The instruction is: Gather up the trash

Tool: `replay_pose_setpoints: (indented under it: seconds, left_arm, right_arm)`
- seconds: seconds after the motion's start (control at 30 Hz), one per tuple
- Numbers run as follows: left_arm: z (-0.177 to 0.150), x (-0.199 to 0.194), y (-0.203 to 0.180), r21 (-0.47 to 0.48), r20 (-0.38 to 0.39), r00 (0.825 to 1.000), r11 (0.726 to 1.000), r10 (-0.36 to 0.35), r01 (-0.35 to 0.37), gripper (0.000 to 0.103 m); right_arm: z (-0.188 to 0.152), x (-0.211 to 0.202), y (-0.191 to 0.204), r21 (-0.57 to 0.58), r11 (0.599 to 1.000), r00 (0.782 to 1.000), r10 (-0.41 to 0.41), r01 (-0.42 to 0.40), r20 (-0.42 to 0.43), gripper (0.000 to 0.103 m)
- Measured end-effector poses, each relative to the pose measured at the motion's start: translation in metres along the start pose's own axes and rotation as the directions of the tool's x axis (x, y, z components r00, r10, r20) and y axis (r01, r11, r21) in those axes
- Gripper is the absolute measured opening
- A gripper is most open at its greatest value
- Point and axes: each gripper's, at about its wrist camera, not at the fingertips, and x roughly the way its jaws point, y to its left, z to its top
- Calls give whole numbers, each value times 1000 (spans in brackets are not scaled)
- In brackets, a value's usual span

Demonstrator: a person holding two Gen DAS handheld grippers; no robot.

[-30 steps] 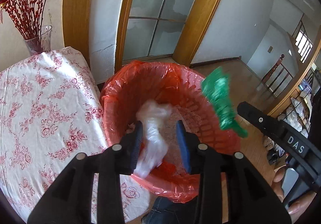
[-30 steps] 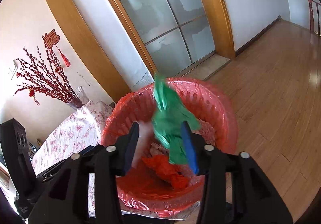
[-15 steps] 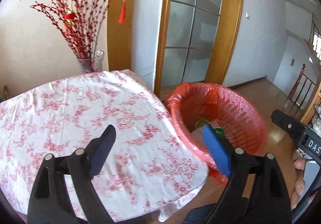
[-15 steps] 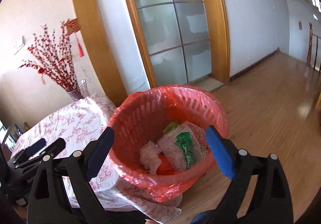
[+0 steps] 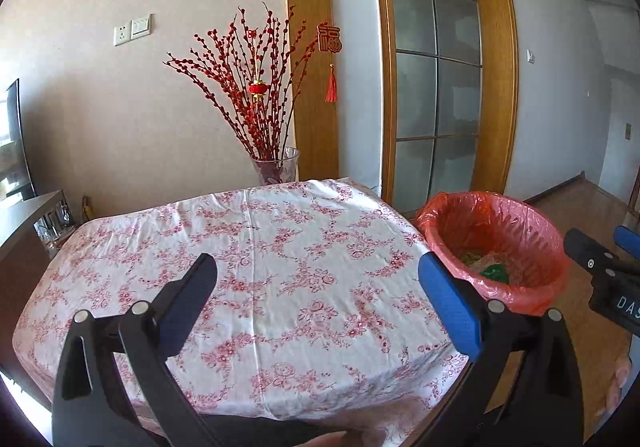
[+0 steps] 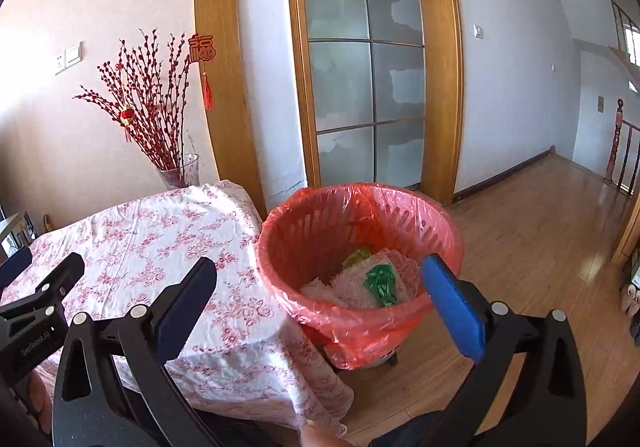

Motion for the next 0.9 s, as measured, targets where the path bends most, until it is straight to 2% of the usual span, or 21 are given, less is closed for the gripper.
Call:
replay_pose_setpoints:
  seconds: [0.37,0.6,0.9]
  left_arm:
    - [-13,-26,10,-37,26,1000,999,0,1,99]
    - [-13,-41,10,-39,58,998,999,3,-1,99]
    - [-19,-42,12,-56,32,999,998,0,2,99]
  right_arm:
    - [-14,-25,18,-77,995,997,-61,64,36,101]
    - [-15,-40,20,-90,993,996,-71,76,59,101]
    - [-22,-40,23,-100,992,996,-74,78,41,101]
